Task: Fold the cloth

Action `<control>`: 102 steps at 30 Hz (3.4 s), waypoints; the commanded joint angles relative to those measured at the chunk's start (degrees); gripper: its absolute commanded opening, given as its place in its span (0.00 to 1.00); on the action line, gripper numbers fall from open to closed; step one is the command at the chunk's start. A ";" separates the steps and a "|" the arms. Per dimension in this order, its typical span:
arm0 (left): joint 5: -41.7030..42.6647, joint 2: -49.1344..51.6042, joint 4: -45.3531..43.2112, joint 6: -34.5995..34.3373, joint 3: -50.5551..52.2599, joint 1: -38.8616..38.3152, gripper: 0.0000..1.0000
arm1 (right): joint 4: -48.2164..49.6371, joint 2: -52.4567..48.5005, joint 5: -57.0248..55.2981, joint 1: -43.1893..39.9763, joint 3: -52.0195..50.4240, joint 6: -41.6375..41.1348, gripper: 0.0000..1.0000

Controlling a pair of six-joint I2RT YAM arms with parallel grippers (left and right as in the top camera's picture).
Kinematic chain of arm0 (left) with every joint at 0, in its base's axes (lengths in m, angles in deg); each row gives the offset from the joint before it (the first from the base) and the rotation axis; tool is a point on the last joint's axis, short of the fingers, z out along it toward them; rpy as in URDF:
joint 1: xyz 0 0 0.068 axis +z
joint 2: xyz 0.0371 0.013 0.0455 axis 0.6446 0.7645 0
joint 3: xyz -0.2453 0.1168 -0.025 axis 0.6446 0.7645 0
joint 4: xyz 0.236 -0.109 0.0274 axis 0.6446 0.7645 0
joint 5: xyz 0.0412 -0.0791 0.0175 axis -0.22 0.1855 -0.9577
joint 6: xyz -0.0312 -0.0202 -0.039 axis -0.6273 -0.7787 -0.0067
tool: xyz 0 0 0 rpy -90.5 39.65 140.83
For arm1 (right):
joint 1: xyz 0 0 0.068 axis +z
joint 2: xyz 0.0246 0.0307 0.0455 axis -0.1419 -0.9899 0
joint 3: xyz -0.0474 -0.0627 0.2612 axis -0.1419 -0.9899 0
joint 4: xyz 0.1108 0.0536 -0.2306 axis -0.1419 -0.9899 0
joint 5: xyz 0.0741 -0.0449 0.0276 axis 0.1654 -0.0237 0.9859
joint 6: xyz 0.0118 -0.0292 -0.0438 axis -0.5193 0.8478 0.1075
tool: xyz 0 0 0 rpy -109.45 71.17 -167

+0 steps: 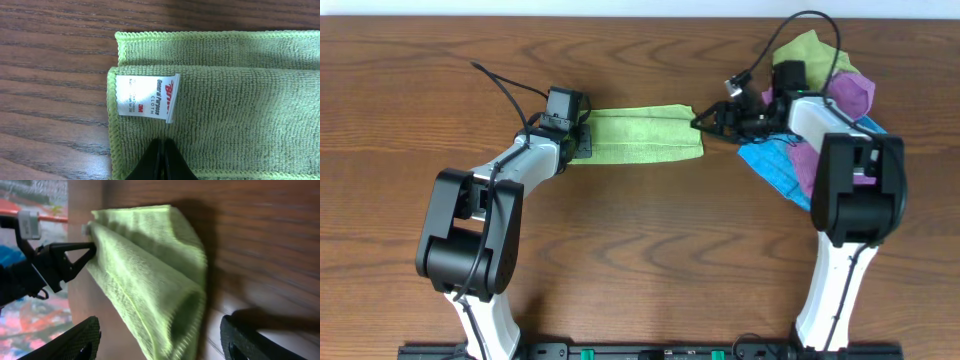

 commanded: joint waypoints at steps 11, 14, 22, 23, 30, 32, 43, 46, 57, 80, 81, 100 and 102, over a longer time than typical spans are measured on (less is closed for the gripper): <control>-0.98 2.80 1.97 1.25 1.31 0.04 0.06 | 0.00 -3.43 -9.31 4.31 0.13 -4.83 0.57; -0.98 2.80 2.08 1.25 1.31 0.04 0.06 | -0.07 -3.43 -10.62 4.13 0.61 -6.78 0.28; -0.96 2.80 3.93 1.14 1.31 0.04 0.06 | -11.67 -2.01 -16.04 6.12 9.92 -8.35 0.02; -0.96 2.80 4.15 0.96 1.31 0.04 0.06 | -13.31 -1.42 -17.97 6.78 11.17 -8.04 0.02; 0.81 2.75 4.66 -0.57 1.31 0.04 0.05 | -21.77 4.85 -36.39 15.72 18.43 -10.58 0.02; 2.08 2.75 4.66 -0.57 1.31 0.04 0.06 | -21.73 5.77 -38.88 19.37 18.64 -11.67 0.02; 4.59 2.75 4.63 -0.59 1.31 0.04 0.06 | -20.35 7.06 -47.12 29.97 18.84 -14.49 0.01; 5.55 2.14 4.70 -0.72 1.31 0.04 0.05 | -19.10 7.06 -48.06 30.34 18.84 -15.41 0.02; 6.71 -11.93 5.86 -0.70 1.29 0.09 0.05 | -17.42 7.06 -48.52 29.79 18.84 -16.98 0.02; 11.28 -45.59 28.52 -3.21 1.31 27.82 0.06 | -6.38 5.73 -52.19 36.96 18.84 -6.25 0.02; 11.63 -45.86 29.20 -2.69 1.31 27.80 0.06 | -6.34 5.35 -52.59 37.59 18.84 -5.64 0.02; 16.90 -46.01 30.69 -2.62 1.31 27.80 0.06 | 0.00 0.87 -50.95 42.93 18.84 -3.69 0.01; 16.90 -45.99 30.67 -2.62 1.31 27.80 0.06 | 0.09 0.55 -50.99 43.34 18.84 -2.84 0.01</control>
